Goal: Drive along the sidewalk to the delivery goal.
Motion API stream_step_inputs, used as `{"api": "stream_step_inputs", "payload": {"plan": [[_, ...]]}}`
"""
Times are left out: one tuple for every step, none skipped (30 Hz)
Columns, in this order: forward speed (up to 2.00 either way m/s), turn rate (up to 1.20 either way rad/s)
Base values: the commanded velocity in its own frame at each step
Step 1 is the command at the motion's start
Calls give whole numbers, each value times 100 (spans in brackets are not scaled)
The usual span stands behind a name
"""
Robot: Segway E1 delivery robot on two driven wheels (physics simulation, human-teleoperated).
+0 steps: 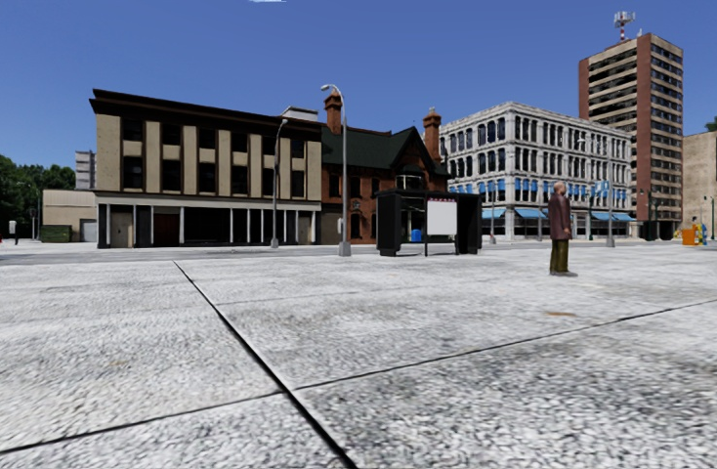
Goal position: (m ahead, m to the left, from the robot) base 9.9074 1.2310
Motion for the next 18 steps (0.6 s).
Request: {"api": "stream_step_inputs", "payload": {"plan": [[96, 0], [96, 0], [96, 0], [95, 0], [95, 0], [95, 0], [95, 0], [93, 0], [92, 7], [92, 7], [89, 32], [87, 58], [85, 67], [85, 69], [85, 68], [85, 0], [85, 0], [85, 0]]}}
